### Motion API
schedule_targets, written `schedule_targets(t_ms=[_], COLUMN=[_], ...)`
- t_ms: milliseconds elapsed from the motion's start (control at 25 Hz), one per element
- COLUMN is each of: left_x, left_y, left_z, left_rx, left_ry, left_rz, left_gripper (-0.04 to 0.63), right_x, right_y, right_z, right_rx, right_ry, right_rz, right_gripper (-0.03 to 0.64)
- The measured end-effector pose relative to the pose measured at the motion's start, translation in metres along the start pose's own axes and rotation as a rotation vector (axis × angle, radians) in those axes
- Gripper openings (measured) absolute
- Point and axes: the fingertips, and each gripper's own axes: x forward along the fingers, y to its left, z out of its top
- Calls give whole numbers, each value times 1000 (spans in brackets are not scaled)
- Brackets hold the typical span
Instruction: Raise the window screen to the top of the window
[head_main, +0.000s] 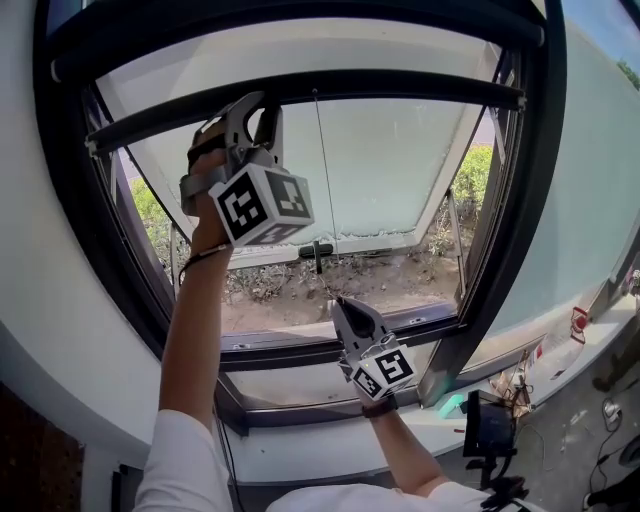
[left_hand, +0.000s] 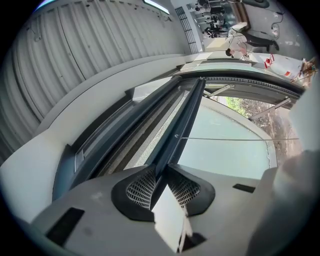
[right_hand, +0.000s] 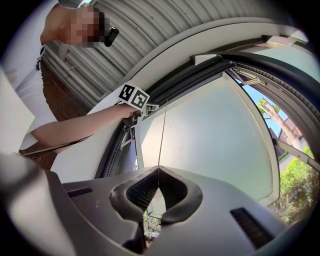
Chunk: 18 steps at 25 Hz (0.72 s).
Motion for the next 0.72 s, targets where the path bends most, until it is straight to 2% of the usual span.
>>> schedule_targets(t_ms=[240,440,720], left_x=[12,33,51], left_y=[24,51,79], left_z=[8,20,30], left_rx=[-13,36,31], left_ry=[-25,-22,-40], left_rz=[19,49,70], left_gripper=[54,54,54], right_x=[10,28,52], right_y=[-1,-2,-1], right_z=[28,61,83], right_rx=[2,3,-45], right_ry=[-49,-136,-144], right_rz=[23,41,66], right_gripper=[2,2,2])
